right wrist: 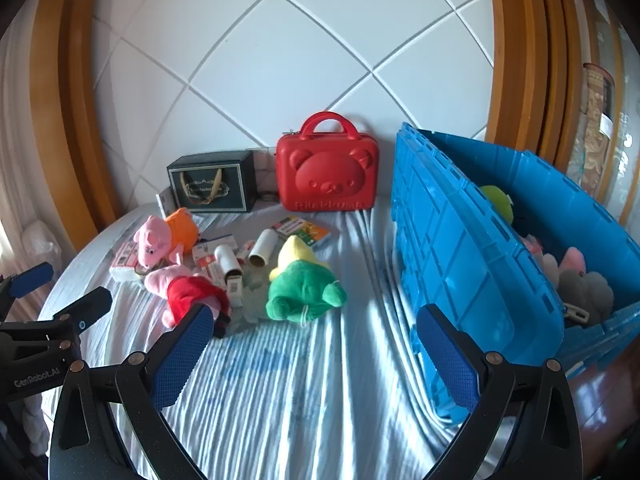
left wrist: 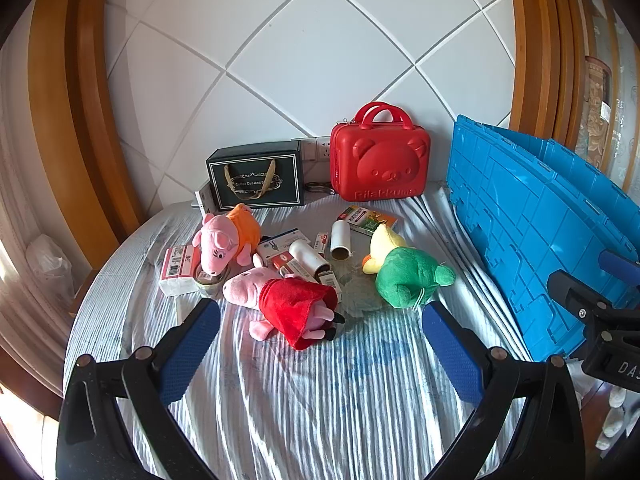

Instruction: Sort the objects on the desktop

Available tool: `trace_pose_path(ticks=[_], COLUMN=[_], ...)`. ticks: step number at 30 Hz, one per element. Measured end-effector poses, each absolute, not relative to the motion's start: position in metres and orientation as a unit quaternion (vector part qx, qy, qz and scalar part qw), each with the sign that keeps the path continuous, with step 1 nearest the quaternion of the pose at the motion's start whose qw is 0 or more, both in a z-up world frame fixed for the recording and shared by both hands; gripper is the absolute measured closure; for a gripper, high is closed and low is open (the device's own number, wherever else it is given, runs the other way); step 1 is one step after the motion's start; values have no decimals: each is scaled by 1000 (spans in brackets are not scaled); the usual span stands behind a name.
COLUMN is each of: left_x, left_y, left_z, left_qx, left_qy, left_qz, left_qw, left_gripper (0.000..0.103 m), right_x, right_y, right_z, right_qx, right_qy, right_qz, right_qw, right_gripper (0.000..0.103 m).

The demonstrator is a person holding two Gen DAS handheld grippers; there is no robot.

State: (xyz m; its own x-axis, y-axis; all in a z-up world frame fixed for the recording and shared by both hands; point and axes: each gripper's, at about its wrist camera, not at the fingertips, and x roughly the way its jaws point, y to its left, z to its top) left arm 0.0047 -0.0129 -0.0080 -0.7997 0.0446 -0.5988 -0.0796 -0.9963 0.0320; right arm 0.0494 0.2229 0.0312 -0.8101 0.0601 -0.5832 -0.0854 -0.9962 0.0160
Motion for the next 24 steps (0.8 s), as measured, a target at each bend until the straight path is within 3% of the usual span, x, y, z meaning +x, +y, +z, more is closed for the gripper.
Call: trace_pose_path(ticks=[24], left_x=[3], left_y=[-13], left_z=[-9], left_qx=[-318], left_qy=[31], left_qz=[946], left_qw=[49], left_gripper=[1], right_x=[49], right_y=[224], right_z=[32], right_qx=[-309], right_qy=[18], right_qz=[950], right_qw=[42], right_gripper=[0])
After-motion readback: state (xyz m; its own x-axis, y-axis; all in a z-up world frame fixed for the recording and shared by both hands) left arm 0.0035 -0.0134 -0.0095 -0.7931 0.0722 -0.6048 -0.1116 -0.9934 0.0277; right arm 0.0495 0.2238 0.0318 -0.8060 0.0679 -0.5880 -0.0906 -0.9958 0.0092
